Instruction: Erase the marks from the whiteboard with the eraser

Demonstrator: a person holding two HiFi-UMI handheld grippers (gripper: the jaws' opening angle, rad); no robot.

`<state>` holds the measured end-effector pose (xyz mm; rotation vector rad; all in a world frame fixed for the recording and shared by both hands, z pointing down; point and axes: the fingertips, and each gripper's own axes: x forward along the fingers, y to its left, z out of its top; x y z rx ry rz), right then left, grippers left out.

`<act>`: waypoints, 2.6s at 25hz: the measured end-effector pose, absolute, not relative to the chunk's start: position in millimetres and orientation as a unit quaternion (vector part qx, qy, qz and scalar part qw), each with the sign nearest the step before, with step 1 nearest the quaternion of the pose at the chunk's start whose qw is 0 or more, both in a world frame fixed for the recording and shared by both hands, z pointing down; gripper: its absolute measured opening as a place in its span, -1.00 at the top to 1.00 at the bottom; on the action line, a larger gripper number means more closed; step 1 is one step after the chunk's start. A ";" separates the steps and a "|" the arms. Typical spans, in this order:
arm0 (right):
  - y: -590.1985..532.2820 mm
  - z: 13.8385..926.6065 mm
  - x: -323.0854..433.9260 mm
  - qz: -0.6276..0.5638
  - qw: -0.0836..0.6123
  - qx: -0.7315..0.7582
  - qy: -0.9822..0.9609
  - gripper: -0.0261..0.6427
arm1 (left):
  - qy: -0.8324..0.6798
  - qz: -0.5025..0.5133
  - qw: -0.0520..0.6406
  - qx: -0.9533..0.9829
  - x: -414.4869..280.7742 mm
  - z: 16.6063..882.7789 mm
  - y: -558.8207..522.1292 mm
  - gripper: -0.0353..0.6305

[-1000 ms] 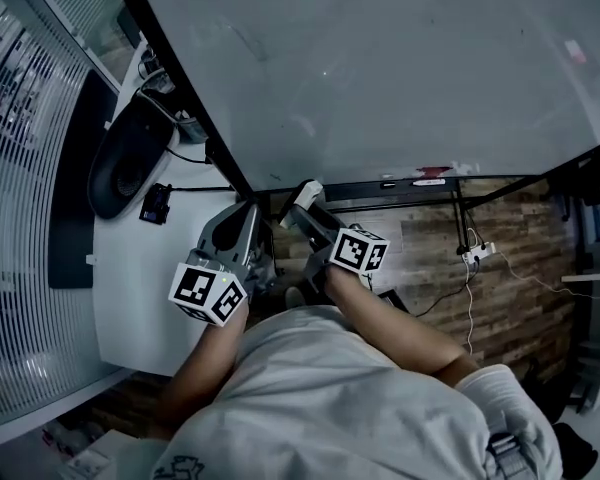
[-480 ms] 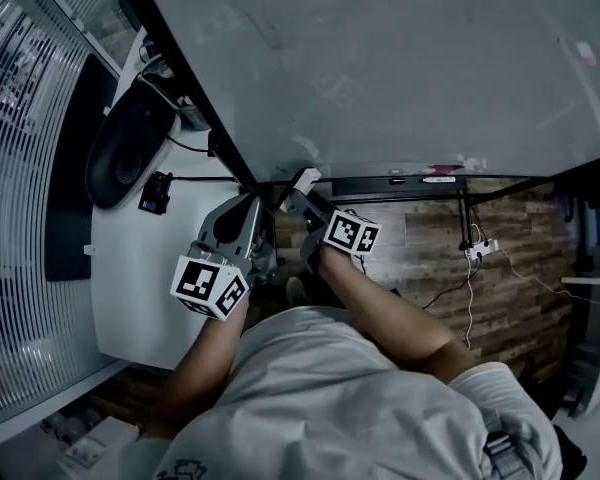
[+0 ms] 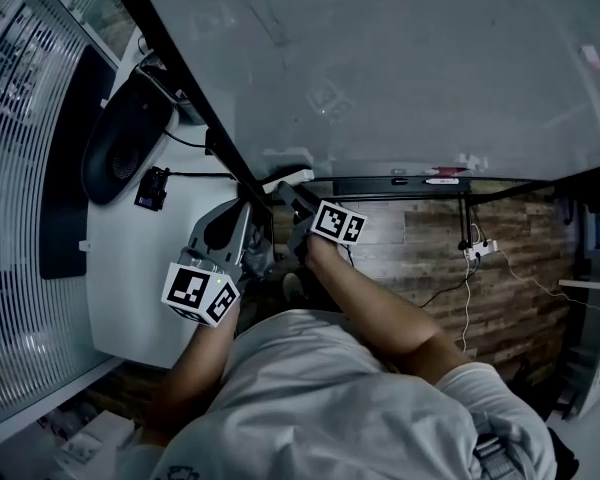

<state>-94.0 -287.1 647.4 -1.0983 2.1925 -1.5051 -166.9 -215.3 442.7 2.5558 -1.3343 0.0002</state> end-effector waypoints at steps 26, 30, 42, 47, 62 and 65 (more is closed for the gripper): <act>-291.1 613.1 -106.9 -0.543 0.184 -0.331 0.749 0.23 | -0.464 0.001 0.121 0.877 -167.9 441.1 -212.2 0.88; -290.3 593.8 -106.6 -0.535 0.197 -0.326 0.754 0.23 | -0.464 -0.002 0.117 0.878 -168.3 436.4 -209.8 0.88; -291.9 620.0 -106.6 -0.534 0.172 -0.330 0.759 0.23 | -0.475 0.005 0.122 0.872 -175.2 443.0 -209.0 0.88; -292.1 655.1 -103.2 -0.553 0.153 -0.343 0.744 0.23 | -0.483 0.012 0.128 0.866 -180.7 449.0 -211.4 0.88; -294.4 699.1 -100.1 -0.592 0.146 -0.358 0.707 0.23 | -0.499 0.020 0.139 0.855 -193.2 459.4 -208.5 0.88; -292.3 683.5 -100.4 -0.587 0.155 -0.354 0.712 0.23 | -0.494 0.016 0.134 0.859 -191.0 457.6 -205.9 0.88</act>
